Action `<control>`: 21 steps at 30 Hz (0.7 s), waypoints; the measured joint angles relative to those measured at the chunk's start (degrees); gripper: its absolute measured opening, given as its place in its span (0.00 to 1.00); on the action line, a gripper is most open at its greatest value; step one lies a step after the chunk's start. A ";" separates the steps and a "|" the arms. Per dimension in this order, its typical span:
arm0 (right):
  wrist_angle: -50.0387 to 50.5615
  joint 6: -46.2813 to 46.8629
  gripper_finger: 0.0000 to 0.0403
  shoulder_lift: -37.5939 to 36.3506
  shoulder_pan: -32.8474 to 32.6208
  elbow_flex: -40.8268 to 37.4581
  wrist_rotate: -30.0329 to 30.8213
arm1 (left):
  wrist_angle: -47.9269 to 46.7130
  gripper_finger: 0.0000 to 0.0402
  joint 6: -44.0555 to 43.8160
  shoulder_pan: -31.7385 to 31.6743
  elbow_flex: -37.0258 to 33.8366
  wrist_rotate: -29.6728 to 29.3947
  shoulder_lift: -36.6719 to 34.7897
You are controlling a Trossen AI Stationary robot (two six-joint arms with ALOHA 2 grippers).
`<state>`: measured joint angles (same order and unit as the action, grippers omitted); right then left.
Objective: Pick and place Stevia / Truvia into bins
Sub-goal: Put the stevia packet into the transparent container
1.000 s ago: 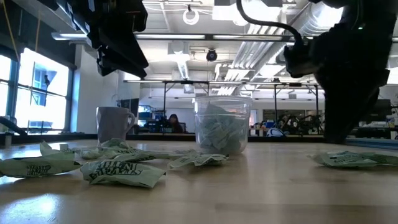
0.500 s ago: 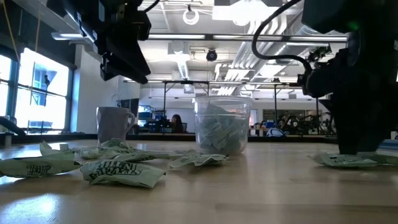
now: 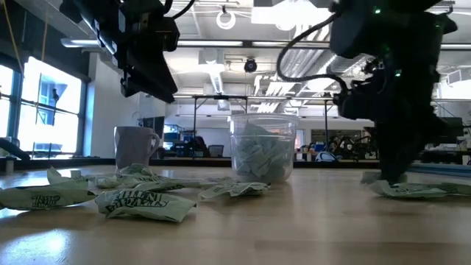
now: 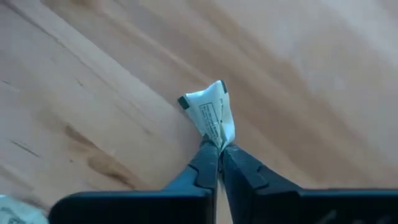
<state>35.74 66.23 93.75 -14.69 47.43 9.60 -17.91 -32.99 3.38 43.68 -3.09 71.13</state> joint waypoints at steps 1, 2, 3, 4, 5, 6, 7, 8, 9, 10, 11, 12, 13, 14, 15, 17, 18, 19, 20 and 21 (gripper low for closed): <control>0.12 -2.38 0.04 -0.50 0.67 1.00 0.20 | -0.90 0.39 -0.32 0.00 0.00 -0.01 0.00; 0.31 -4.57 0.05 -1.43 1.42 2.40 0.45 | -1.94 0.39 -1.07 0.00 0.00 -0.01 -0.06; 0.52 -6.56 0.05 -2.52 2.03 4.20 0.87 | -3.39 0.39 -1.88 0.00 0.00 -0.04 -0.37; 0.92 -8.48 0.04 -3.64 2.60 5.96 1.55 | -4.93 0.39 -2.80 0.00 0.00 -0.13 -0.74; 1.76 -10.33 0.02 -4.55 3.07 7.77 2.22 | -6.09 0.39 -3.88 0.00 0.00 -0.28 -1.25; 2.85 -12.40 0.01 -5.25 3.52 9.65 2.97 | -7.43 0.39 -4.88 0.06 0.00 -0.42 -1.80; 3.66 -14.64 0.01 -5.84 3.94 11.51 3.43 | -8.78 0.39 -5.79 0.37 0.00 -0.68 -2.49; 3.96 -17.08 0.02 -6.16 4.36 13.50 3.57 | -9.90 0.39 -6.54 0.82 0.00 -1.44 -3.30; 3.65 -19.56 0.02 -6.33 4.89 15.53 3.55 | -11.00 0.39 -7.40 1.51 0.00 -2.69 -4.27; 3.07 -22.28 0.02 -6.33 5.54 17.32 3.00 | -11.71 0.39 -8.06 2.35 0.00 -3.99 -5.29; 2.06 -25.47 0.01 -5.70 6.39 18.73 1.80 | -12.49 0.39 -8.87 3.26 0.00 -5.44 -6.27; 0.90 -28.35 0.01 -4.74 7.33 19.93 -0.01 | -13.69 0.39 -9.70 4.18 0.02 -6.80 -7.10; -0.52 -30.98 0.01 -3.55 8.36 20.98 -1.84 | -14.72 0.39 -10.50 5.09 0.02 -8.08 -7.81; -1.81 -32.85 0.01 -2.06 9.37 21.82 -4.11 | -15.77 0.39 -11.26 5.94 0.02 -9.19 -8.53; -2.34 -34.32 0.02 -0.39 10.38 22.62 -6.45 | -16.75 0.39 -12.24 6.91 0.02 -10.36 -8.94; -1.93 -36.29 0.06 2.12 11.71 23.70 -8.75 | -18.52 0.39 -13.82 8.64 0.02 -11.47 -9.48; -2.03 -37.06 0.08 3.19 12.17 24.08 -9.26 | -19.53 0.39 -14.64 9.46 0.02 -11.76 -9.49; -2.35 -37.88 0.11 4.04 12.45 24.27 -9.34 | -20.06 0.39 -15.36 10.26 0.02 -11.77 -9.49; -2.22 -38.39 0.14 4.61 12.56 24.36 -9.39 | -20.43 0.39 -16.09 11.04 0.02 -11.78 -9.40; -1.70 -38.85 0.18 4.91 12.53 24.36 -9.30 | -20.72 0.39 -17.15 11.84 0.02 -11.81 -9.15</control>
<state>34.04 27.38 98.66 -2.16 71.79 0.29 -38.63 -50.14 15.22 43.70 -14.90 61.99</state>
